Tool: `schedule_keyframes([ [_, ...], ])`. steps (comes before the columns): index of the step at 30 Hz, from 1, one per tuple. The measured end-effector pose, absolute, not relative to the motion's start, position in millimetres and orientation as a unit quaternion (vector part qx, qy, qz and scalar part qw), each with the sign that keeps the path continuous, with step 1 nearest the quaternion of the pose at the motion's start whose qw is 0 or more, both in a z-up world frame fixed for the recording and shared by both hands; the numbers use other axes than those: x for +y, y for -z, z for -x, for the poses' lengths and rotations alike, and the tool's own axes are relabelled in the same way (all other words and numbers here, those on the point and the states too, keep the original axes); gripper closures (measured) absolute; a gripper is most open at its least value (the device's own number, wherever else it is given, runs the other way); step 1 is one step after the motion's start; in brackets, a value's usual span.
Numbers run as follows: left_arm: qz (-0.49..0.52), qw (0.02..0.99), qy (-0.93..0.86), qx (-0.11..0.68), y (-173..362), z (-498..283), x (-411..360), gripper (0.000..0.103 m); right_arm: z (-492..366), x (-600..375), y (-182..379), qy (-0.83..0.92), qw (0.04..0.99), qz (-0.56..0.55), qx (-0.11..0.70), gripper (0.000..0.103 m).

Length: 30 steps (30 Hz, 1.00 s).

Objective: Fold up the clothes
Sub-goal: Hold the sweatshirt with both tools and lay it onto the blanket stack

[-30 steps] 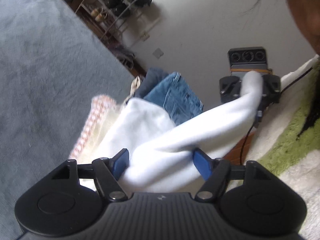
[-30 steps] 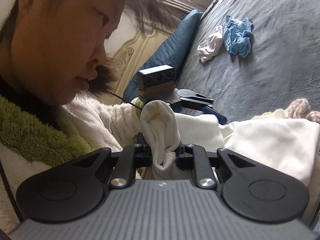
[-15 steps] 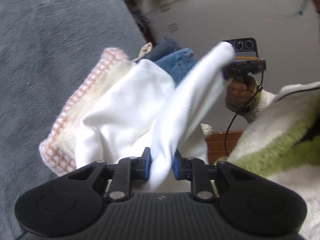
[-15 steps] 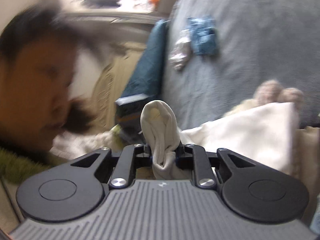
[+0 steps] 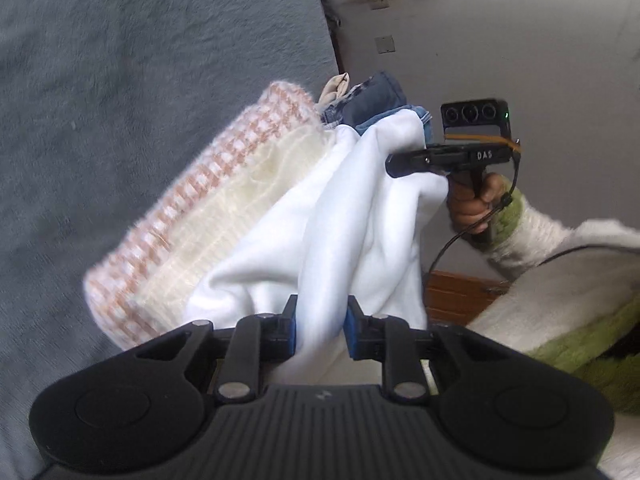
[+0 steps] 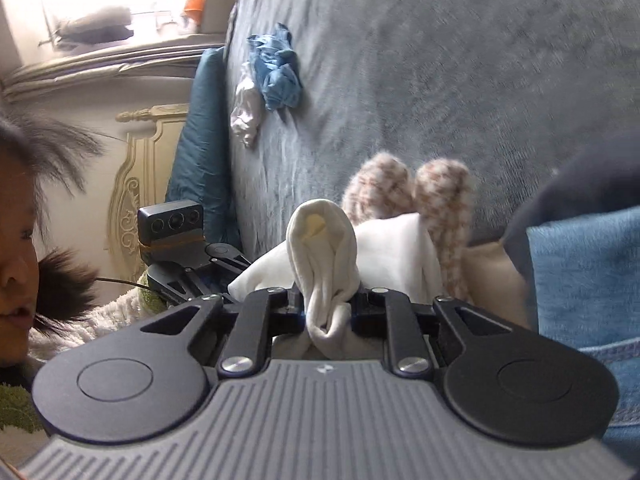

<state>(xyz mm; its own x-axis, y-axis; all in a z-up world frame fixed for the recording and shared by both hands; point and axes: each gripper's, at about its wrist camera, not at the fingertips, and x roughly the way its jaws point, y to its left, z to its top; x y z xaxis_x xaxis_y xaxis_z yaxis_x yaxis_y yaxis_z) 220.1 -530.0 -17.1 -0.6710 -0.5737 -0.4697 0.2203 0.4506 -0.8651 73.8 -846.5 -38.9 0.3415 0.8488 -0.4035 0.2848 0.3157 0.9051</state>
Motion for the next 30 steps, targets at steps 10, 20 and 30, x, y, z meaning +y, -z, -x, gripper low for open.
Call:
schedule_keyframes([
  [10, 0.066, 0.435, 0.512, 0.738, 9, -217, -532, 0.073, -72, -849, 52, -0.218, 0.615, -0.523, 0.549, 0.087],
  [20, 0.002, 0.552, 0.477, 0.684, -44, -216, -519, 0.057, -76, -848, 48, -0.221, 0.621, -0.500, 0.561, 0.085],
  [30, 0.019, 0.599, 0.534, 0.596, -59, -170, -576, 0.072, -74, -844, 48, -0.231, 0.632, -0.491, 0.553, 0.085],
])
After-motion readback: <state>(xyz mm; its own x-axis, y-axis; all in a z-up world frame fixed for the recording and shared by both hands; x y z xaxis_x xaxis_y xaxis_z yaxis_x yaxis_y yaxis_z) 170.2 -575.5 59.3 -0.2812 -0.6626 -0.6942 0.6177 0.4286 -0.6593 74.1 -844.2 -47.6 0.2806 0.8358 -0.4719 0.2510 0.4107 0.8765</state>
